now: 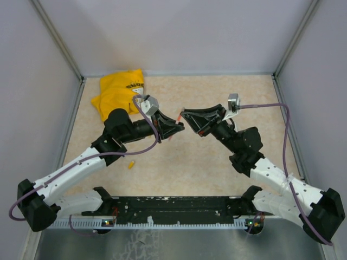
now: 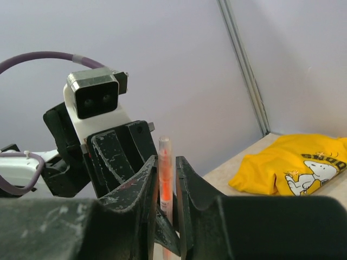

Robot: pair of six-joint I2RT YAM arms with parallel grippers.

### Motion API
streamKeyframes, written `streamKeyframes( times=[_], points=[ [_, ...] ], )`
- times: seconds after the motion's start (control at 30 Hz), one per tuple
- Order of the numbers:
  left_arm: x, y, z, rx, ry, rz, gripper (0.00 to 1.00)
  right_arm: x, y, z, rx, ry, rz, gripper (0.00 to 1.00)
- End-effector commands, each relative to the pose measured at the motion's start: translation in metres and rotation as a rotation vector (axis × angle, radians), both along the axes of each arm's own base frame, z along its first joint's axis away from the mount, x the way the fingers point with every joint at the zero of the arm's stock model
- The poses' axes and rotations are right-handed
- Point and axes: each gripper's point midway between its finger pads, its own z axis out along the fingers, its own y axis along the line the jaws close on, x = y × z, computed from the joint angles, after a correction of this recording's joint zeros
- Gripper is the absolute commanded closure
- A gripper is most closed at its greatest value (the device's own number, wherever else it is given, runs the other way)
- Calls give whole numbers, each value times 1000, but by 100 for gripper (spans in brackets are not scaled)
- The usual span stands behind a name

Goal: Insert the pens into the pen caps
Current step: Insert the pen cap onto the pen.

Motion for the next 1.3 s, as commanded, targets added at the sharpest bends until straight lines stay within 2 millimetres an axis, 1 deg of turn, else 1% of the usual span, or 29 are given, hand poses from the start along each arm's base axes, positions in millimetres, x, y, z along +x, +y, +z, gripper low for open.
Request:
streamKeyframes(
  times=[0.0,0.2,0.33,0.47,0.57,0.7,0.8,0.93,1.03,1.17,1.27],
  points=[
    [4,1,44,-81,-96,23,100,-5,-11,23,28,-56,-29,79],
    [6,-1,46,-80,-92,25,100,-5,-16,30,27,-75,-59,69],
    [8,0,48,-82,-88,34,100,-6,-20,32,16,-79,-80,59],
    [9,1,46,-79,-79,44,100,-6,-33,39,23,-75,-131,57],
    [8,0,43,-69,-71,34,100,0,-42,49,23,-36,-187,57],
    [7,-2,37,-53,-56,20,100,7,-47,62,21,17,-224,56],
    [5,-4,34,-44,-49,2,100,15,-44,63,-3,79,-232,56],
    [2,-7,28,-31,-33,-23,100,20,-32,60,-49,127,-199,56],
    [1,-8,26,-24,-27,-35,100,20,-21,56,-75,141,-160,56],
    [1,-11,25,-18,-24,-46,100,20,-13,51,-109,157,-127,56],
    [1,-12,25,-15,-22,-51,100,18,-9,48,-122,159,-101,60]
  ],
)
